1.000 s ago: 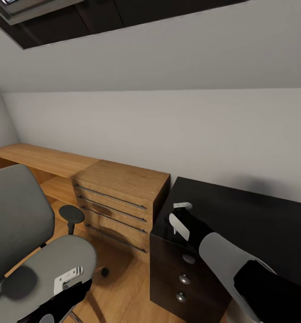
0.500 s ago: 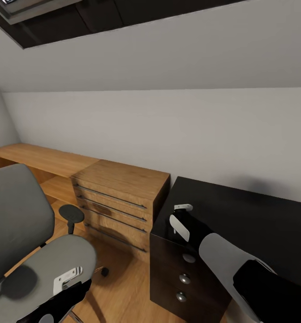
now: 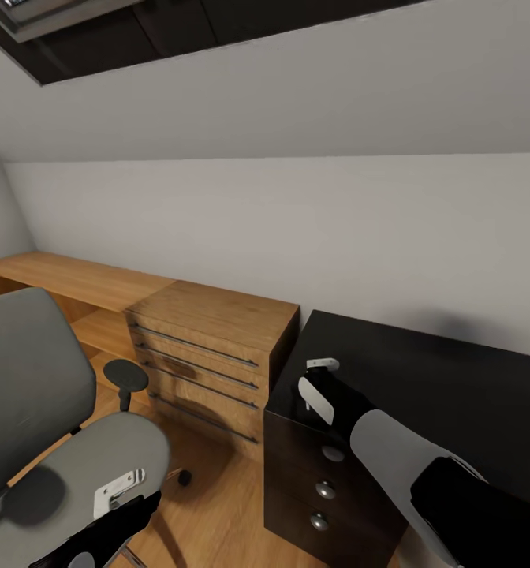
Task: In the bedroom, organize the workspace by keeping the computer under the desk, ensuring the monitor is on the desk, placing the keyboard on the desk next to the monitor, placing the mouse on the desk next to the keyboard, moving the folder from the swivel chair onto the desk next to the mouse, stacking the notebook on top of the folder with the pen on top of the notebook, and positioning the swivel chair next to the desk.
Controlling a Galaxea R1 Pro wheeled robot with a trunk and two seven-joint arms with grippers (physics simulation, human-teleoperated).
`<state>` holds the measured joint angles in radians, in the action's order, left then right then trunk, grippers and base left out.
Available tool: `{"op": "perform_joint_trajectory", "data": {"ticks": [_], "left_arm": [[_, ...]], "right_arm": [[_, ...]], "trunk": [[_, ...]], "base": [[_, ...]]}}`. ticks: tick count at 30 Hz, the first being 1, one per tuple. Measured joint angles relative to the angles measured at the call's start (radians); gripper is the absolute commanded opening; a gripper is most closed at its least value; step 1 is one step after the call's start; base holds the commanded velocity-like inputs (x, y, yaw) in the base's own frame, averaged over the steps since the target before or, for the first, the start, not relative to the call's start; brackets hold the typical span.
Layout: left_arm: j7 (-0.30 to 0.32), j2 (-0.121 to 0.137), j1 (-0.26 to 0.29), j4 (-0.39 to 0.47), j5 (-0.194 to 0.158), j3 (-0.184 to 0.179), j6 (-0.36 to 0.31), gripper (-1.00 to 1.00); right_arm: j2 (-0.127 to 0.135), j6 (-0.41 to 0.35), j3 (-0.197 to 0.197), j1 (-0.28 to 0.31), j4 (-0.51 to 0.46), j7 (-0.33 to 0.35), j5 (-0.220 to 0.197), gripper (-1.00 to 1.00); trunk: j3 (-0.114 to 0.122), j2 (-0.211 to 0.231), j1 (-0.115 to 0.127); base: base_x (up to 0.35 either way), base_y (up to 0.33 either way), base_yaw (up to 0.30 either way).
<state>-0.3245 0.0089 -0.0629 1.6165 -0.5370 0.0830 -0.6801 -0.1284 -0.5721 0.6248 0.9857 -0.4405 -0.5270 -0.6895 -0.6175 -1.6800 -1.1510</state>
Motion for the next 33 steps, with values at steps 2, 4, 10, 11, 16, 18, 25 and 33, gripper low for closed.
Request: {"op": "perform_joint_trajectory", "data": {"ticks": [2, 4, 10, 11, 16, 18, 25, 33], "left_arm": [[0.000, 0.000, 0.000, 0.000, 0.000, -0.001, 0.000, 1.00], [0.000, 0.000, 0.000, 0.000, 0.000, -0.001, 0.000, 1.00], [0.000, 0.000, 0.000, 0.000, 0.000, 0.001, 0.000, 1.00], [0.000, 0.000, 0.000, 0.000, 0.000, 0.001, 0.000, 1.00], [0.000, 0.000, 0.000, 0.000, 0.000, 0.001, 0.000, 1.00], [0.000, 0.000, 0.000, 0.000, 0.000, 0.002, 0.000, 1.00], [0.000, 0.000, 0.000, 0.000, 0.000, 0.002, 0.000, 1.00], [0.000, 0.000, 0.000, 0.000, 0.000, 0.001, 0.000, 1.00]], "right_arm": [[0.000, -0.001, 0.000, 0.000, -0.005, 0.000, 0.003, 1.00], [0.000, -0.001, 0.000, 0.000, -0.005, 0.000, 0.003, 1.00], [0.000, -0.001, 0.000, 0.000, -0.005, -0.001, 0.003, 1.00], [0.000, -0.001, 0.000, 0.000, -0.005, -0.001, 0.003, 1.00], [0.000, -0.001, 0.000, 0.000, -0.005, -0.001, 0.003, 1.00], [0.000, -0.001, 0.000, 0.000, -0.005, -0.001, 0.003, 1.00], [0.000, -0.001, 0.000, 0.000, -0.005, -0.001, 0.003, -1.00], [0.000, 0.001, 0.000, 0.000, -0.005, 0.000, -0.001, -1.00]], "trunk": [[-0.003, -0.007, -0.004], [-0.003, -0.007, -0.004], [-0.003, -0.007, -0.004], [-0.003, -0.007, -0.004], [-0.003, -0.007, -0.004], [-0.003, -0.007, -0.004], [-0.003, -0.007, -0.004], [-0.003, -0.007, -0.004]], "base": [[0.000, 0.000, 0.000], [0.000, 0.000, 0.000], [0.000, 0.000, 0.000], [0.000, 0.000, 0.000], [0.000, 0.000, 0.000], [0.000, 0.000, 0.000], [0.000, 0.000, 0.000], [0.000, 0.000, 0.000]]}}
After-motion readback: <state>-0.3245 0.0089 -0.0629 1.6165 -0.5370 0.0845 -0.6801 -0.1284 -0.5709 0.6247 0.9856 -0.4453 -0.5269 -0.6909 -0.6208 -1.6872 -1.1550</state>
